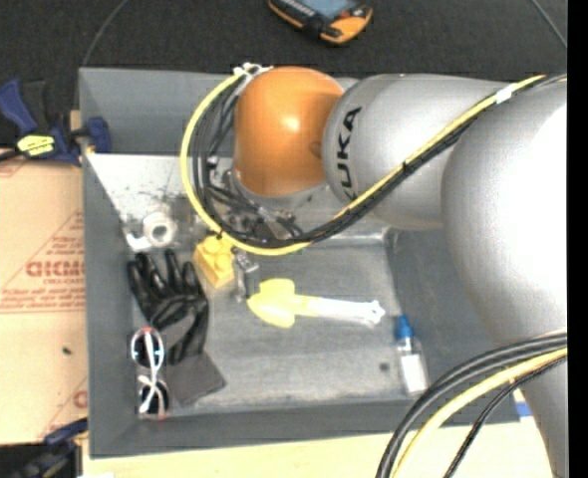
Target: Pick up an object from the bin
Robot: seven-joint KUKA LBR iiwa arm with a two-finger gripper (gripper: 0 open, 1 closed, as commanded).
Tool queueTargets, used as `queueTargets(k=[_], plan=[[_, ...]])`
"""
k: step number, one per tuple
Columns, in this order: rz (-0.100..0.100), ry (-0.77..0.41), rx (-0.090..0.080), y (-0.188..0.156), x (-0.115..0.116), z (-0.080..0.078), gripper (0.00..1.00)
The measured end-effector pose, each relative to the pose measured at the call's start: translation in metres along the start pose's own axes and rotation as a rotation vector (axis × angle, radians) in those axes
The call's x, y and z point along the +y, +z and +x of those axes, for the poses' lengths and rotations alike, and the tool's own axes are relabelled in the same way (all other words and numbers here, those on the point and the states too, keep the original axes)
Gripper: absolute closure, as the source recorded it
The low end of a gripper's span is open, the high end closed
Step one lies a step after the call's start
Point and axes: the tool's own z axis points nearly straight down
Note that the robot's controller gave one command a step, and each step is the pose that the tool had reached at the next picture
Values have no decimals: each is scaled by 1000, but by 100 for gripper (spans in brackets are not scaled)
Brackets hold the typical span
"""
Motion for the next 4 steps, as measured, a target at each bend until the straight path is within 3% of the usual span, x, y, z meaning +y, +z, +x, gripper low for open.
queueTargets(k=[2,3,4], plan=[[-2,-46,11,-30,4,5,0],[1,-128,-1,22,7,-11,0],[0,-139,2,37,8,-10,0]])
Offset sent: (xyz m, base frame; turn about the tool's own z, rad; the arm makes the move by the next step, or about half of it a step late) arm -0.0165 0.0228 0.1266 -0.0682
